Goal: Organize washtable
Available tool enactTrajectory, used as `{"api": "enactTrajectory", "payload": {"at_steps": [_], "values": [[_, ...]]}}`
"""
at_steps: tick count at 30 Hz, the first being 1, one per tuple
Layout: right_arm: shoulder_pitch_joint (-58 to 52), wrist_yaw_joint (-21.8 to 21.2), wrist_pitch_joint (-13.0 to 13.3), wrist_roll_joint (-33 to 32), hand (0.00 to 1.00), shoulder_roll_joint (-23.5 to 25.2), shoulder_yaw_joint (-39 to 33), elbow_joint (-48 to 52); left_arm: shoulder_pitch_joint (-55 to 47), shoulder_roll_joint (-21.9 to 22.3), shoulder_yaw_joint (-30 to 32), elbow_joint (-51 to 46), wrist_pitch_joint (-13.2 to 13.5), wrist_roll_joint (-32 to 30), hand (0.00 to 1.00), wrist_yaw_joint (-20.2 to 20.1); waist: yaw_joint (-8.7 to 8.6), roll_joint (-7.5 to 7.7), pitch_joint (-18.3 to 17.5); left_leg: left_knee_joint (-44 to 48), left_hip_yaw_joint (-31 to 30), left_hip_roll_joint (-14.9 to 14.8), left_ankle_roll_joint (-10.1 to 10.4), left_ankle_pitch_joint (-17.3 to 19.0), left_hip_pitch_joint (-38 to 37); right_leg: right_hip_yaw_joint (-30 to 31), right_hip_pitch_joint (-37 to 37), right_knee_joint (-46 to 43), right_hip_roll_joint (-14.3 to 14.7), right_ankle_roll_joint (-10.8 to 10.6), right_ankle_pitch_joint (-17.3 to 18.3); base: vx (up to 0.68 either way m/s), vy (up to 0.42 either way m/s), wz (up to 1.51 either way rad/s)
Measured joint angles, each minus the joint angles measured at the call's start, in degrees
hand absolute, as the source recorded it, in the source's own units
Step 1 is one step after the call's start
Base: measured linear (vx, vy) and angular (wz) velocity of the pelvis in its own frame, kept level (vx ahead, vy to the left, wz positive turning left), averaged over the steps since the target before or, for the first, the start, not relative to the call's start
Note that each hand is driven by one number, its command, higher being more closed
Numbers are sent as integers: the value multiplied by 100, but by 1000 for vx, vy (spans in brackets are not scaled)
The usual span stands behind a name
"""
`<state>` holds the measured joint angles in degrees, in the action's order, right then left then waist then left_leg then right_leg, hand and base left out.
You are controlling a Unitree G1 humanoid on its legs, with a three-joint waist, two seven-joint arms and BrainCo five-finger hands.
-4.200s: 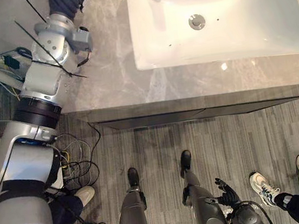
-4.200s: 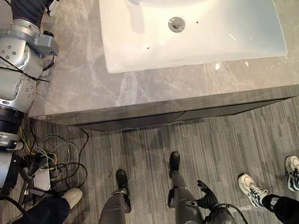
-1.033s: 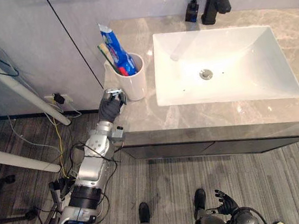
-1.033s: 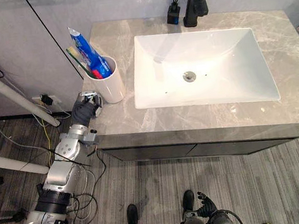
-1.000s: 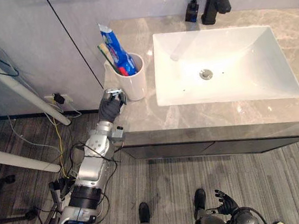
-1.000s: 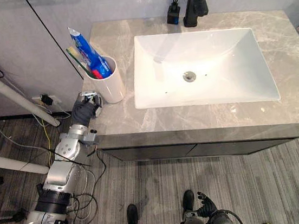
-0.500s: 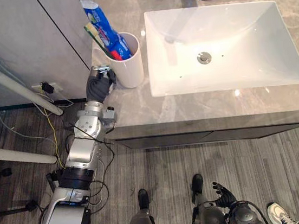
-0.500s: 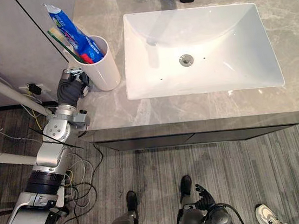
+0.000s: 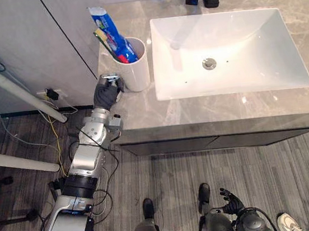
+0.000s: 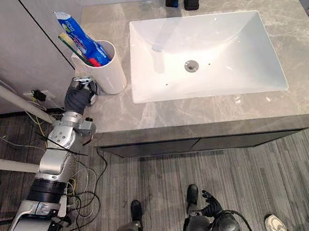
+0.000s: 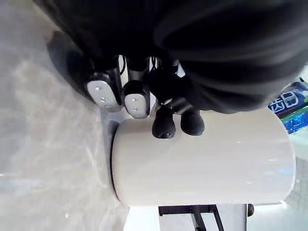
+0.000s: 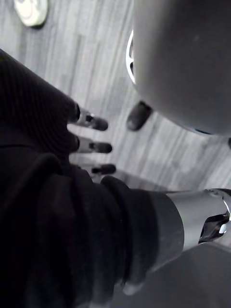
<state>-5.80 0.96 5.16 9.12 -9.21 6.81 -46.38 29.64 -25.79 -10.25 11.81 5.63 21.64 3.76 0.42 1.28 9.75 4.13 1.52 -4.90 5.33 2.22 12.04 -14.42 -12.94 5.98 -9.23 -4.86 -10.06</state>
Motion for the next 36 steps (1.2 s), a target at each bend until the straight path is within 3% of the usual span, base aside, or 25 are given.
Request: {"api": "enactTrajectory", "payload": {"at_steps": [7, 15, 16, 17, 24, 30, 36], "values": [[96, -12, -25, 34, 0, 9, 9, -246, -706, 106, -197, -380, -8, -5, 100, -229, 26, -31, -26, -6, -161, -2, 2, 1, -284, -178, 375, 1, -5, -10, 43, -1, -1, 11], [89, -100, -61, 52, 0, 12, 40, -586, -1495, 225, -582, -558, -131, 28, 100, -634, 32, -146, -487, -35, -276, -12, 55, 42, -504, -297, 668, 3, -7, -51, 134, 6, -2, 9], [92, -112, -56, 49, 0, 4, 41, -626, -1519, 218, -1049, -814, -200, 327, 100, -798, 13, -182, -559, -35, -274, -20, 56, 41, -510, -295, 671, 3, -1, -51, 134, 0, 0, 0], [93, -112, -54, 48, 0, 5, 42, -626, -1520, 214, -1123, -918, -203, 436, 100, -875, 8, -183, -559, -38, -274, -21, 56, 41, -510, -296, 669, 3, 0, -51, 134, 0, 0, 0], [96, -110, -43, 47, 0, -11, 108, -657, -1500, 174, -1212, -1033, -202, 556, 100, -874, -53, -186, -577, -113, -248, -20, 25, 19, -546, -282, 651, 2, -1, -55, 136, 7, -1, -1], [115, -111, 8, -4, 0, -6, 94, -587, -1242, 192, -1219, -1017, -198, 453, 100, -603, -220, -194, -581, -173, -46, -24, 24, 21, -480, -107, 427, 2, 5, -56, 129, 22, 10, -16], [109, -109, 3, -3, 0, -10, 76, -489, -1033, 241, -1188, -885, -188, 453, 100, -474, -265, -213, -570, -169, 67, -19, 13, 55, -388, 23, 260, 2, 7, -67, 116, 32, 10, -10]]}}
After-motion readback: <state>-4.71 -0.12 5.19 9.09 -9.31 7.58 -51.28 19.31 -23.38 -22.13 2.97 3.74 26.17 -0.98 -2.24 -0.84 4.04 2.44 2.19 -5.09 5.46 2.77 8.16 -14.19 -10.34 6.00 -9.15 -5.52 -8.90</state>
